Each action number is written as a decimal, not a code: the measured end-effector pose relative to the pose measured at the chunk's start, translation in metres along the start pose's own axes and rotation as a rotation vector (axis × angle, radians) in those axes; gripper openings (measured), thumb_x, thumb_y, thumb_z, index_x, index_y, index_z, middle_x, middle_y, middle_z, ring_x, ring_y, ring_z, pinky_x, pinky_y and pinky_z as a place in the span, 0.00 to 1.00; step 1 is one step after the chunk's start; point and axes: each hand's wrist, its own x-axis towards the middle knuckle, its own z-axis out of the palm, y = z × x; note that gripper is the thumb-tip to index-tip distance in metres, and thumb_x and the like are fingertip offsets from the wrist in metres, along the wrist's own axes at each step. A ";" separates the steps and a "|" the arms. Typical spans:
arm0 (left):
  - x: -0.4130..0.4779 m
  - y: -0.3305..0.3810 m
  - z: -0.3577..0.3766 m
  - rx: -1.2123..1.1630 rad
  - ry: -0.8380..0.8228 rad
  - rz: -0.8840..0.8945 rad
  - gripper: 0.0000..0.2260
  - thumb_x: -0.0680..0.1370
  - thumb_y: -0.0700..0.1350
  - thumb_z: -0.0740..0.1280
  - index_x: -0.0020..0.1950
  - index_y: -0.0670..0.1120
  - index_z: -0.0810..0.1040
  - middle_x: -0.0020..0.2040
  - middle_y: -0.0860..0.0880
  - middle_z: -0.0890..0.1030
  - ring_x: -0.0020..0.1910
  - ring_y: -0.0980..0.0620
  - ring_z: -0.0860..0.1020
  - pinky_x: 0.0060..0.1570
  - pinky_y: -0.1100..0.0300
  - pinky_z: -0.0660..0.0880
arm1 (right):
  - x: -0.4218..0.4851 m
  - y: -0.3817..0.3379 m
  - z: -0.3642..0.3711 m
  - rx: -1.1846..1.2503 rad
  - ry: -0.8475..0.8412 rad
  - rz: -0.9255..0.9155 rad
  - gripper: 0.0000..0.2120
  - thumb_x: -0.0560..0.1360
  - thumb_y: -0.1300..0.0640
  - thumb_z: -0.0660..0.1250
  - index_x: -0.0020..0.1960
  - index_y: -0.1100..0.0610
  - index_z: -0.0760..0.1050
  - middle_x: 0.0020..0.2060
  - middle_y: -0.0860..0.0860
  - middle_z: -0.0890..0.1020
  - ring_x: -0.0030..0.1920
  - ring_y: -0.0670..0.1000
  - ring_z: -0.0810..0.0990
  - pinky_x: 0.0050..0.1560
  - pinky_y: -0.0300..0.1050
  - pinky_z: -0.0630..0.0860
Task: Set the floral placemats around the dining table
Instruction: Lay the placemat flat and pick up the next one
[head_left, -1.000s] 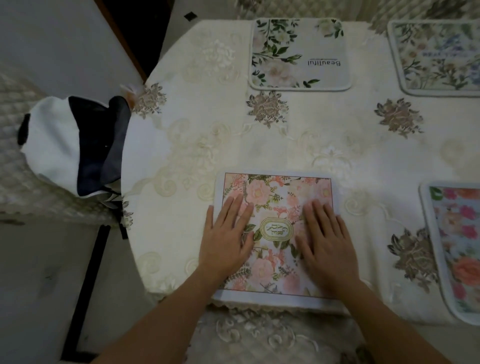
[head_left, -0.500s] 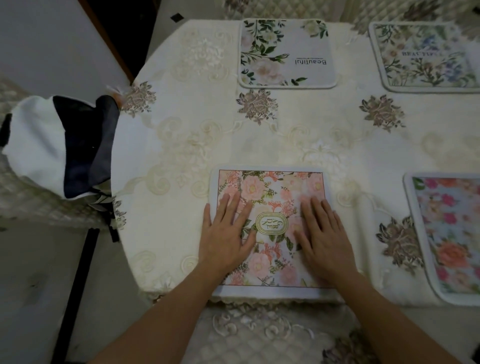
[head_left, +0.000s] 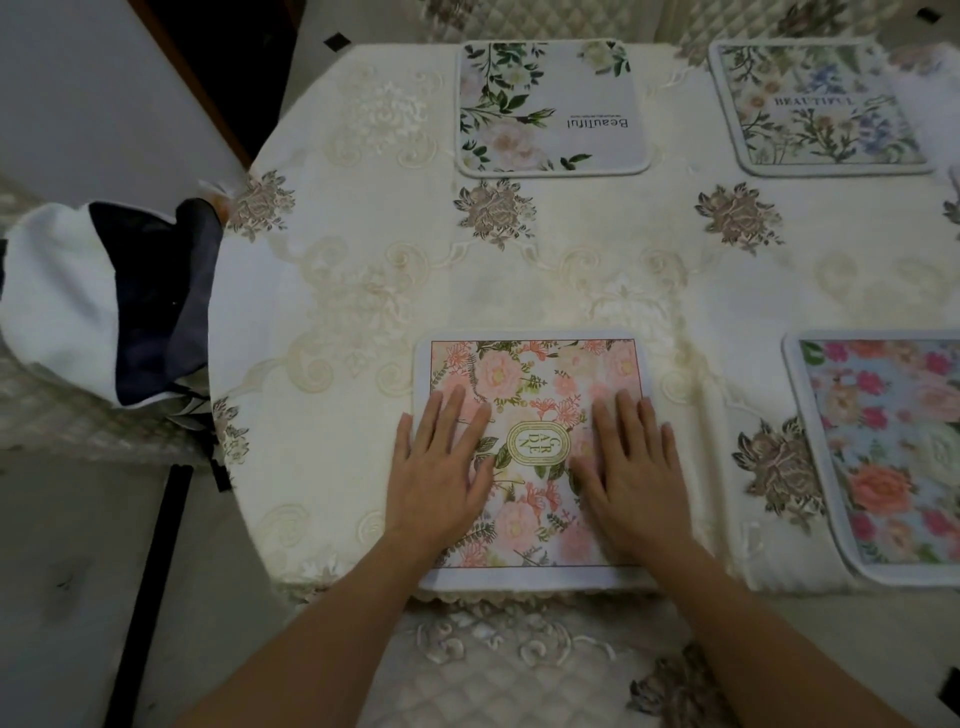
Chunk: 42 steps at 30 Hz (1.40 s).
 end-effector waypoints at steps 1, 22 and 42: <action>-0.002 -0.003 -0.001 -0.002 0.001 -0.011 0.27 0.82 0.60 0.49 0.80 0.58 0.48 0.82 0.51 0.44 0.80 0.50 0.41 0.77 0.41 0.48 | 0.001 -0.005 0.001 -0.001 0.004 -0.015 0.34 0.81 0.36 0.41 0.80 0.52 0.37 0.80 0.54 0.39 0.79 0.55 0.35 0.79 0.58 0.43; 0.053 0.035 -0.177 0.071 0.318 0.144 0.29 0.77 0.62 0.55 0.75 0.52 0.68 0.73 0.47 0.72 0.73 0.44 0.69 0.72 0.40 0.64 | 0.031 -0.052 -0.177 -0.080 0.284 -0.187 0.30 0.79 0.42 0.52 0.76 0.55 0.64 0.71 0.59 0.72 0.73 0.60 0.69 0.72 0.58 0.66; 0.060 0.182 -0.188 -0.028 0.293 0.567 0.29 0.76 0.63 0.57 0.74 0.53 0.69 0.71 0.49 0.75 0.69 0.44 0.72 0.70 0.42 0.66 | -0.099 0.045 -0.212 -0.097 0.481 0.338 0.27 0.76 0.42 0.55 0.71 0.53 0.72 0.66 0.58 0.77 0.68 0.61 0.74 0.66 0.58 0.71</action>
